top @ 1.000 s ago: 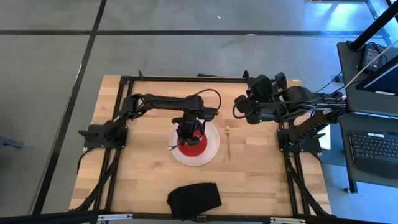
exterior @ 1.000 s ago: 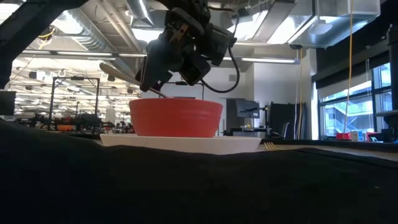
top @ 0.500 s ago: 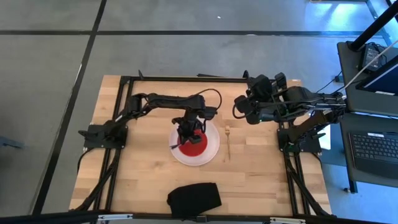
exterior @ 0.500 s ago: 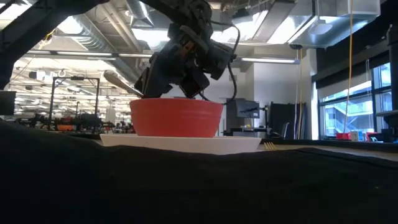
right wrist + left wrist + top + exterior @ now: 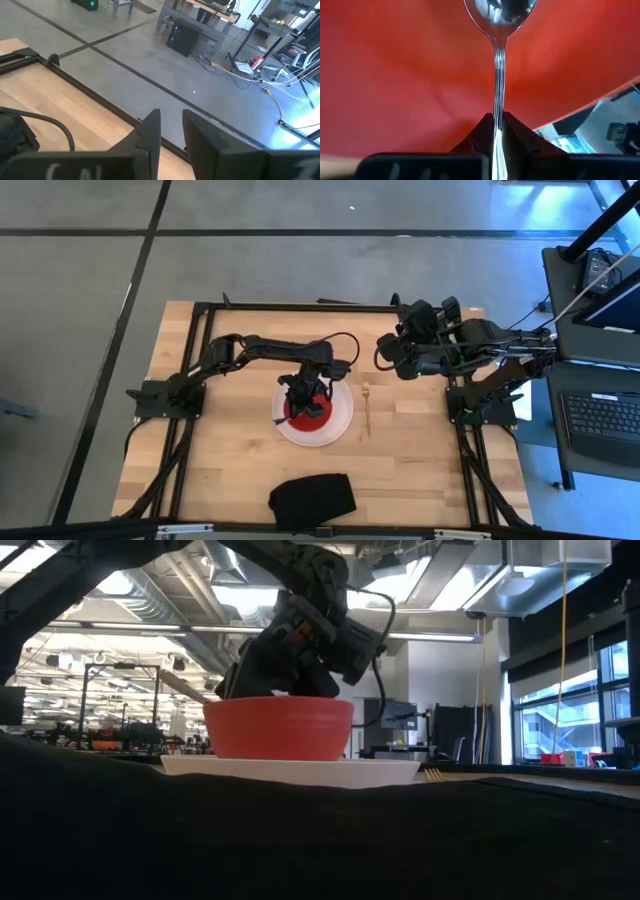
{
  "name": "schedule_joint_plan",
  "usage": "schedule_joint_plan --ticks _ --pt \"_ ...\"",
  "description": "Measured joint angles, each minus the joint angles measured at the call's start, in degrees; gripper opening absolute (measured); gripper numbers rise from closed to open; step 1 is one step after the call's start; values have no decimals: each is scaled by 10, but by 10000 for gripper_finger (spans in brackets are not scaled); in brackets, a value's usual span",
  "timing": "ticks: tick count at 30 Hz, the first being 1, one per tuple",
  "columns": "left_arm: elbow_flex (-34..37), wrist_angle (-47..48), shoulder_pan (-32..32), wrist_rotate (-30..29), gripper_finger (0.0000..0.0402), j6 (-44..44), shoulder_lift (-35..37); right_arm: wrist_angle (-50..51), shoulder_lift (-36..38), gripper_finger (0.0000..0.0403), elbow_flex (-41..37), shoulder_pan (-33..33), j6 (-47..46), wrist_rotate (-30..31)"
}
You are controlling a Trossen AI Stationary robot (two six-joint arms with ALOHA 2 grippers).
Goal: Set table place
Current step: Put the silver spoon on the red bowl, then return to Home Position
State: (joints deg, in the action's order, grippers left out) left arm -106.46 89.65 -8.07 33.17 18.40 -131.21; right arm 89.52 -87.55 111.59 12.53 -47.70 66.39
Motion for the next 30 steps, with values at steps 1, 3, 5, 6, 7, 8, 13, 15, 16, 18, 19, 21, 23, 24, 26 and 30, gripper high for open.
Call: schedule_joint_plan --ticks 1,3,5,6,7,8,13,15,16,18,19,21,23,24,26,30 --pt "1 5 0 2 19 -5 -2 0 0 85 0 0 0 0" --pt "1 1 0 -3 25 -8 -3 0 0 85 0 0 0 0" --pt "0 -2 0 -3 35 -13 -5 0 0 85 0 0 0 0" --pt "0 -4 0 -3 40 -19 -6 0 0 85 0 0 0 0" --pt "0 -9 0 -9 45 -24 -5 0 0 85 0 0 0 -1" --pt "0 -11 -1 -10 50 -28 -6 0 0 85 0 0 0 -1" --pt "1 -8 -3 -33 78 -42 -6 0 0 85 0 0 0 -3" --pt "-1 -5 -5 -35 90 -42 -5 0 0 85 0 0 0 -4" --pt "-5 -4 -6 -35 97 -42 -5 0 0 85 0 0 0 -5" --pt "-20 4 -6 -40 108 -46 -5 0 0 85 0 0 0 -5" --pt "-31 4 -6 -44 113 -47 -5 0 0 85 0 0 0 -5" --pt "-58 4 -5 -49 122 -46 -4 0 1 85 0 0 0 -5" --pt "-91 3 -4 -51 128 -46 -4 0 2 85 0 0 0 -5" --pt "-109 3 -4 -51 131 -45 -4 0 2 85 0 0 0 -5" --pt "-144 4 -3 -52 134 -39 -4 0 4 85 0 0 3 -5" --pt "-221 4 -4 -58 138 -35 8 3 16 85 0 2 4 -6"
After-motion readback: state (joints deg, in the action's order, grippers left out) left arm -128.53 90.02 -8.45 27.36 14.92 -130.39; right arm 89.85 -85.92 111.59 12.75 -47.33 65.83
